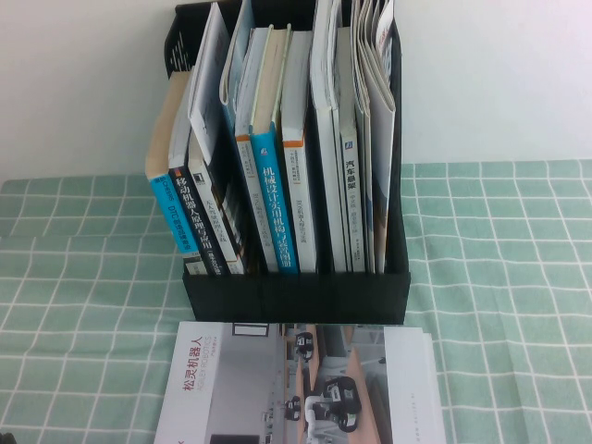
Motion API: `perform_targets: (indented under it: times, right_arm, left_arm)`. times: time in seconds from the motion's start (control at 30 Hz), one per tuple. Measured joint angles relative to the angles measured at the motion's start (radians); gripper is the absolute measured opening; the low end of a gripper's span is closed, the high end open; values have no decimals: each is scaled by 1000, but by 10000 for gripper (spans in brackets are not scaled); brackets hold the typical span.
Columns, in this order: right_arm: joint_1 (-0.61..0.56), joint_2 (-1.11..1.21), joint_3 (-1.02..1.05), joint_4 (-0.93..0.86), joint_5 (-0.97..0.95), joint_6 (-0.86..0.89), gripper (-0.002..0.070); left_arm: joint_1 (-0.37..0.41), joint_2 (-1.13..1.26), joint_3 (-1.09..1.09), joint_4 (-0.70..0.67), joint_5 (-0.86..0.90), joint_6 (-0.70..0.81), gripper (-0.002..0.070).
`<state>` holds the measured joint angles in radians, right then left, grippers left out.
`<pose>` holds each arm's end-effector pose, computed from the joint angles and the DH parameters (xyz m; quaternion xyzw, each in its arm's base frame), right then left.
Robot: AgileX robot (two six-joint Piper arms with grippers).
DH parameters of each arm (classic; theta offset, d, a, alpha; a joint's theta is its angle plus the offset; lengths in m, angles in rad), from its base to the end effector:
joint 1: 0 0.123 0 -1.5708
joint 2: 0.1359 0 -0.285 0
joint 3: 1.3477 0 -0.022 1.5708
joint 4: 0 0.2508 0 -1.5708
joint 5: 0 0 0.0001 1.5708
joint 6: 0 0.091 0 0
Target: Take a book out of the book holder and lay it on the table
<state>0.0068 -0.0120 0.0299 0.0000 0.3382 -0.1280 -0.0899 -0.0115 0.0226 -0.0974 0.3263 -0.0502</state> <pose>0.0536 0.0004 0.1733 -0.0536 0.7937 -0.0367 0.6048 0.0533 -0.0077 0.1769 -0.0112 0.7893 -0.0834 0.6083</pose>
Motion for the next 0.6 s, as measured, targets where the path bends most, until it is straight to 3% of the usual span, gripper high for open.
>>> perform_targets:
  times: [0.47, 0.6]
  right_arm:
    - [0, 0, 0, 10, -297, -72, -1]
    - [0, 0, 0, 45, -299, -41, -1]
  left_arm:
    - [0, 0, 2, 2, -252, 0, -3]
    - [0, 0, 2, 97, -278, 62, -3]
